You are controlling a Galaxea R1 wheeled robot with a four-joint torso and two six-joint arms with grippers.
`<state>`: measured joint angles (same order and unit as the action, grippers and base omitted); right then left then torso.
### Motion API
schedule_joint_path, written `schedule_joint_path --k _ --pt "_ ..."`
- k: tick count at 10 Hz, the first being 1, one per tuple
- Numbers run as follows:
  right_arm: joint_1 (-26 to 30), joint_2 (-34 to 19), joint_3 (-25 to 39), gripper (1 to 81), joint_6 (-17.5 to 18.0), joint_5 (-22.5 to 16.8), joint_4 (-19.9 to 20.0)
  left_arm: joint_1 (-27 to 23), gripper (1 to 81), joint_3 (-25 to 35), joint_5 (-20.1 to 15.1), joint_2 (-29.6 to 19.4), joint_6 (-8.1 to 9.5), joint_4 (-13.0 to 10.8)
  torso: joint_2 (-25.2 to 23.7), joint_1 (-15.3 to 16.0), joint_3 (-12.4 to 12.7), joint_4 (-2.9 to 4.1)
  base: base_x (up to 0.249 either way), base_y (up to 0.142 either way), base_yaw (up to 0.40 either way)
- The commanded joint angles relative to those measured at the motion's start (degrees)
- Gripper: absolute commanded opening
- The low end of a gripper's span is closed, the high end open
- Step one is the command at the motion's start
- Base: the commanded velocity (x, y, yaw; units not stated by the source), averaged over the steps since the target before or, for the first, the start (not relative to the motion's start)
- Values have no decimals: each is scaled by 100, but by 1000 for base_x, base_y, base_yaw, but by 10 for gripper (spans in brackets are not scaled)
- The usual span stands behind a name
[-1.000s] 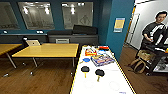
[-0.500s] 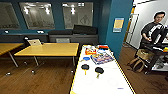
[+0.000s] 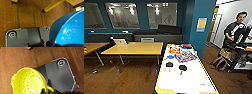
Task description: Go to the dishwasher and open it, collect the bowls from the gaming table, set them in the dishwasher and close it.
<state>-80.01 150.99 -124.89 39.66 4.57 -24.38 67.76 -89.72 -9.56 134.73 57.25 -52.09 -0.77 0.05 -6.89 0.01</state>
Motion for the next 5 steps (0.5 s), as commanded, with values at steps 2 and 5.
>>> schedule_joint_path --k 2,5 --pt "235 56 -218 10 -19 -185 -207 -127 10 -238 287 10 6 -170 0 0 0 0 -130 0 0" --pt "182 144 -377 10 -19 -185 -295 111 10 -582 508 160 6 -249 0 -2 0 0 -132 0 0"
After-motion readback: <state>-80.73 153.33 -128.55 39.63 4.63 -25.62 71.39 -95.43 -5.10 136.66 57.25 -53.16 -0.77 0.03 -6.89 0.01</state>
